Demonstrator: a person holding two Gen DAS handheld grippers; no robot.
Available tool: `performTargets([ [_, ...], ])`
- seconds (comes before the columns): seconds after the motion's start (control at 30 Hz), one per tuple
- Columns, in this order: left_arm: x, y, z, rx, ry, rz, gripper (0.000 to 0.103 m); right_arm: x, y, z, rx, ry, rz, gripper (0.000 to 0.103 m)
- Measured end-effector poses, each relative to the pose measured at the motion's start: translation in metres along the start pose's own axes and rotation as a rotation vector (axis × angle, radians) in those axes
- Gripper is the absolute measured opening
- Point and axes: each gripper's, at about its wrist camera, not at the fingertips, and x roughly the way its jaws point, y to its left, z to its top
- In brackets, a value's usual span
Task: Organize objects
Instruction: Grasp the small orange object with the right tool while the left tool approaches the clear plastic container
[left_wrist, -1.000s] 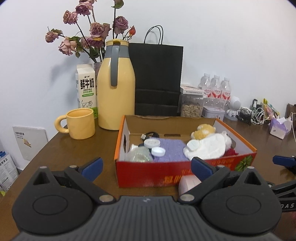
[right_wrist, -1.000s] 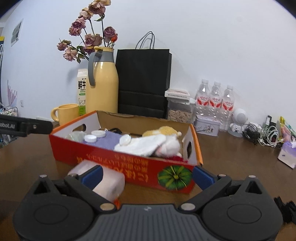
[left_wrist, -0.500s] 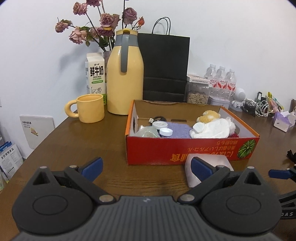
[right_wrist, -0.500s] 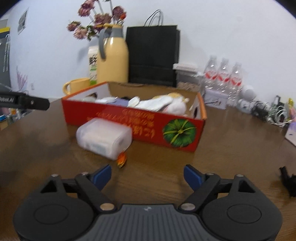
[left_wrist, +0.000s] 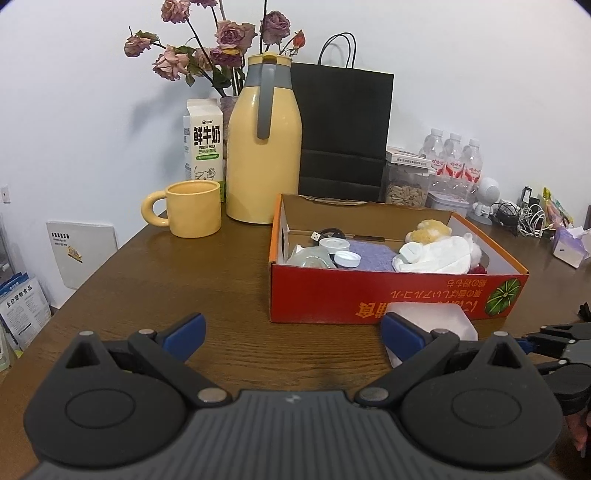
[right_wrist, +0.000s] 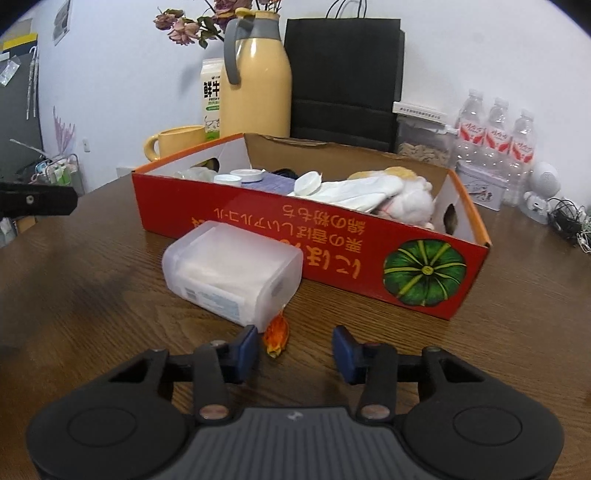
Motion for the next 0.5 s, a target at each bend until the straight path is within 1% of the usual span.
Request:
performTargets([
  [0.07, 0.003, -0.002, 0.000, 0.003, 0.003, -0.003, 0.103, 0.003, 0.000, 0.001, -0.002, -0.003, 0.009, 0.042],
  [0.13, 0.004, -0.004, 0.000, 0.007, 0.005, -0.009, 0.103, 0.004, -0.001, 0.001, -0.005, -0.007, 0.025, 0.036],
  [0.2, 0.005, -0.008, 0.001, 0.011, 0.006, -0.013, 0.103, 0.004, -0.001, 0.000, -0.008, -0.015, 0.053, 0.025],
  [0.3, 0.008, -0.014, 0.002, 0.017, 0.008, -0.016, 0.103, 0.002, 0.002, -0.002, -0.026, -0.029, 0.076, 0.015],
  [0.5, 0.014, -0.028, 0.002, 0.036, 0.021, -0.028, 0.103, 0.000, -0.004, -0.003, 0.006, -0.034, 0.090, 0.014],
])
